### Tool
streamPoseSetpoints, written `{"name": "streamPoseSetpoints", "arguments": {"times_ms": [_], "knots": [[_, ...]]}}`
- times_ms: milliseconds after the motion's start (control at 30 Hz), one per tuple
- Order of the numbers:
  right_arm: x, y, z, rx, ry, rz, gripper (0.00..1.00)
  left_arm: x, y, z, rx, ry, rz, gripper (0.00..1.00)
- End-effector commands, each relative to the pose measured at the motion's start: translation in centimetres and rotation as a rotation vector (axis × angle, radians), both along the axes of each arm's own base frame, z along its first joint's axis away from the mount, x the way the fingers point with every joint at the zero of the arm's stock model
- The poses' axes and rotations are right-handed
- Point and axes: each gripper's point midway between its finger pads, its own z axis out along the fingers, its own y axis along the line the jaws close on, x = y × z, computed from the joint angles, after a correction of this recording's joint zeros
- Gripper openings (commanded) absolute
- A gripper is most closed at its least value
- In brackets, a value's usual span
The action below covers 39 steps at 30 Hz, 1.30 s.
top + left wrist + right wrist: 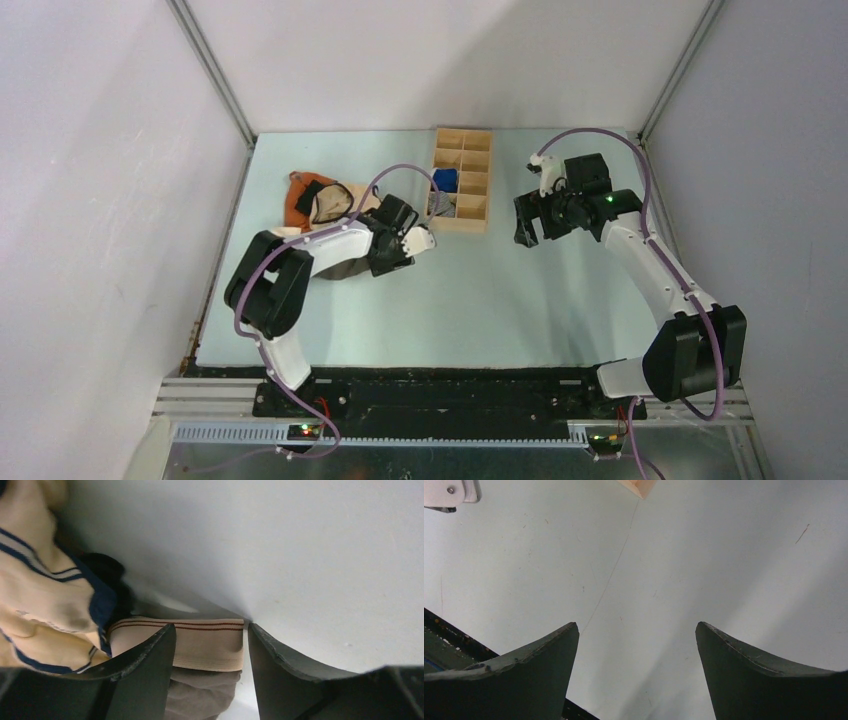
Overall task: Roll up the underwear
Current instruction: Flatten out the underwear at the center of the board.
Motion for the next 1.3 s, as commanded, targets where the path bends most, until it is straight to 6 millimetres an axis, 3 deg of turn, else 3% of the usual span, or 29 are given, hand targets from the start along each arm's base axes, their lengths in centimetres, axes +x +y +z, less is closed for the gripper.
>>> {"name": "streamPoseSetpoints", "arguments": {"times_ms": [0, 133, 233, 333, 433, 567, 700, 800, 833, 867, 900, 933, 967, 1067, 1267], "knots": [[0.6, 0.6, 1.1, 0.032, -0.037, 0.008, 0.91, -2.1, -0.2, 0.6, 0.001, 0.097, -0.053, 0.61], [0.7, 0.6, 1.1, 0.034, -0.041, 0.007, 0.91, -2.9, 0.4, 0.8, 0.012, 0.113, -0.054, 0.58], [0.7, 0.7, 1.0, 0.041, -0.033, 0.006, 0.91, -2.2, 0.9, 1.2, 0.031, 0.054, -0.066, 0.56], [0.8, 1.0, 1.0, 0.055, -0.03, 0.007, 0.91, -1.7, 1.3, 0.3, 0.075, 0.05, -0.071, 0.5], [0.9, 1.4, 1.0, 0.061, -0.032, 0.013, 0.91, -1.0, 1.8, -0.2, 0.12, 0.037, -0.076, 0.32], [0.8, 1.9, 0.9, 0.065, -0.033, 0.024, 0.91, -1.1, 2.1, -0.2, 0.149, 0.047, -0.08, 0.17], [0.9, 2.4, 1.1, 0.076, -0.039, 0.029, 0.91, -1.5, 1.4, 1.1, 0.092, 0.063, -0.057, 0.02], [1.1, 2.5, 1.3, 0.081, -0.042, 0.026, 0.9, -1.2, -0.3, 4.2, -0.02, 0.047, -0.038, 0.0], [1.2, 2.6, 1.5, 0.085, -0.042, 0.022, 0.9, -0.8, -1.0, 6.3, -0.065, 0.034, -0.02, 0.0], [1.3, 2.6, 1.6, 0.089, -0.044, 0.022, 0.9, -1.7, -1.8, 7.2, -0.113, 0.076, -0.03, 0.0], [1.4, 2.6, 1.8, 0.091, -0.049, 0.021, 0.9, -0.9, -3.1, 10.1, -0.185, 0.039, -0.024, 0.0], [1.5, 2.7, 2.0, 0.095, -0.054, 0.023, 0.9, -1.8, -3.9, 11.1, -0.24, 0.079, -0.036, 0.0], [1.6, 2.8, 2.1, 0.098, -0.06, 0.025, 0.9, -1.4, -4.9, 14.1, -0.31, 0.043, -0.043, 0.0], [1.6, 3.0, 2.4, 0.111, -0.066, 0.036, 0.88, -2.5, -7.3, 19.0, -0.479, 0.042, -0.11, 0.0], [0.6, 4.2, 3.2, 0.171, -0.073, 0.141, 0.87, -4.4, -9.1, 29.2, -0.682, -0.146, -0.317, 0.0]]}}
